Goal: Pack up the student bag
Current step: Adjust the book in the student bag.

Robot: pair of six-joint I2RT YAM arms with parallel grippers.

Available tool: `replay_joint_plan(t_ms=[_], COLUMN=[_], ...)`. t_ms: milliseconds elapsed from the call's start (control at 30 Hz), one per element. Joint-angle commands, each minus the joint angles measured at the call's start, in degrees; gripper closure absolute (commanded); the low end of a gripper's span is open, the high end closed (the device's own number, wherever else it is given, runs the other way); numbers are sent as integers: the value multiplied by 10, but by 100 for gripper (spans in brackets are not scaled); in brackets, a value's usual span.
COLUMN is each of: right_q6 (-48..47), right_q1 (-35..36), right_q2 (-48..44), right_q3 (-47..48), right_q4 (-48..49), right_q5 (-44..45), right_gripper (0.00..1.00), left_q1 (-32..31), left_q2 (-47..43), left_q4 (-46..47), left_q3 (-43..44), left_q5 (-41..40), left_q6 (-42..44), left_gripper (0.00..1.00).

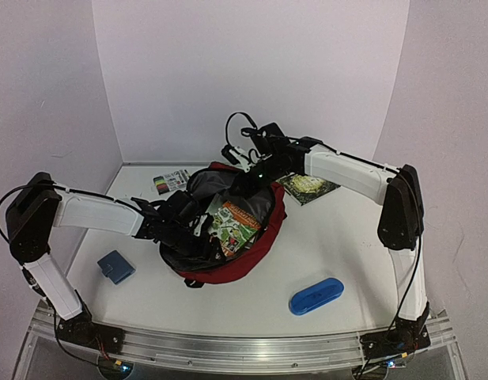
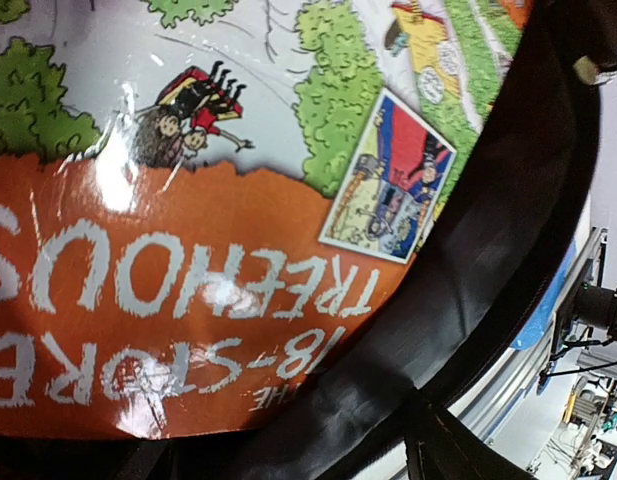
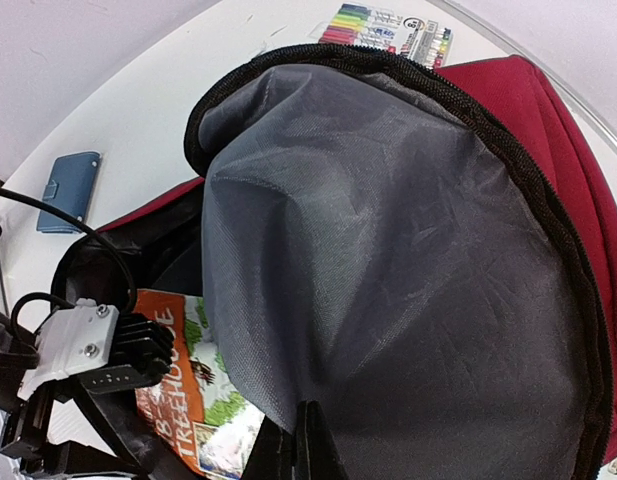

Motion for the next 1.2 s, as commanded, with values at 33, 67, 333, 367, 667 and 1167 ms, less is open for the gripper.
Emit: replay_joint_plan(t_ms=[33,67,333,367,667,1167], right_q6=[15,16,24,25,24,21], right_q1=[12,13,14,14,13,9], right_q2=[-51,-51,-56,-57,-58,-65], right_q3=[6,7,10,11,16,5], right_q4=[13,13,14,14,13,14], right_q5=[-44,-45,-56,-58,-54,-50], right_gripper=[100,100,100,100,100,100], left_q1=[1,1,1,1,0,-2], left_q2=[11,16,82,89,74,-68], left_q4=[72,80,113,119,136,7], left_q3=[76,83,155,161,164,32], left_q5=[3,4,-3,-5,-2,-128], left_q6=[48,52,81,83,126,194], left_gripper=[27,27,27,27,25,66])
